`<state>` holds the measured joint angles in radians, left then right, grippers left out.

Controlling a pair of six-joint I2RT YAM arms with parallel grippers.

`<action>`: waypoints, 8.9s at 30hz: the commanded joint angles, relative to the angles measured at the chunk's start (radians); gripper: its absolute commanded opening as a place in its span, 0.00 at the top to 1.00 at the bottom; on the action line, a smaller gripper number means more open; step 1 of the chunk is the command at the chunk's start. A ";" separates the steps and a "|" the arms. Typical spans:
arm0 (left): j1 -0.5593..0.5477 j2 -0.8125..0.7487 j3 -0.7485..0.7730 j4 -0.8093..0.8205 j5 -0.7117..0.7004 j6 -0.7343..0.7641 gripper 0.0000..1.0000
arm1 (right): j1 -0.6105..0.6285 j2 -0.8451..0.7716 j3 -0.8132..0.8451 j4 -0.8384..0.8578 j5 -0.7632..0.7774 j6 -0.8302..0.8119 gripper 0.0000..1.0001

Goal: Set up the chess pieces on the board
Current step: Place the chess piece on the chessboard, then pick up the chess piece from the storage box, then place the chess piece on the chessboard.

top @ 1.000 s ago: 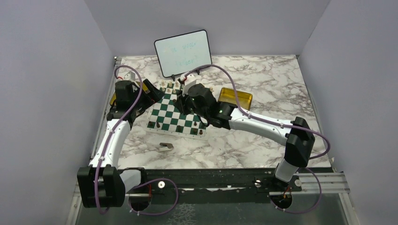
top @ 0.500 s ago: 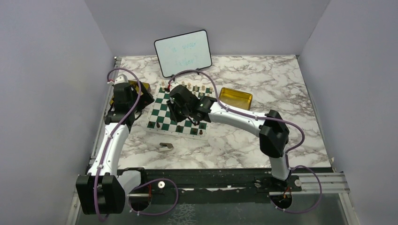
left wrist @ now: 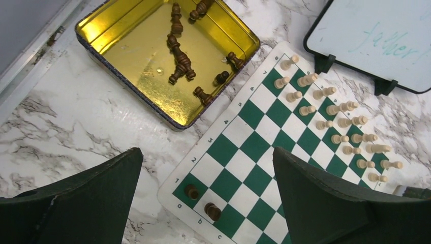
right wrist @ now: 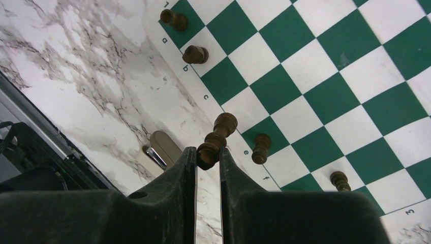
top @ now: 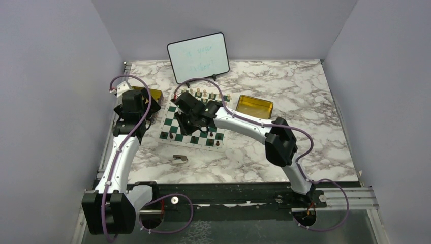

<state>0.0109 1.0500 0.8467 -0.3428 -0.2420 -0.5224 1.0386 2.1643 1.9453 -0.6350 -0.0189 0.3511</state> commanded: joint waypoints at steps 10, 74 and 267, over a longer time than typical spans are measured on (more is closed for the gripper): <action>0.004 -0.008 0.012 -0.073 -0.242 -0.103 0.01 | -0.031 0.130 0.112 -0.118 -0.085 0.000 0.90; 0.004 0.027 0.039 -0.045 0.003 0.032 0.01 | -0.054 -0.009 0.039 -0.060 0.007 0.023 0.35; -0.385 -0.015 -0.072 0.344 1.014 0.278 0.54 | -0.311 -0.790 -0.870 0.668 -0.410 0.315 0.99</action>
<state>-0.3687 1.0637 0.7811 -0.0017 0.8444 -0.2699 0.7265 1.3991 1.0943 -0.0105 -0.4736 0.6819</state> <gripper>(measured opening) 0.370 0.164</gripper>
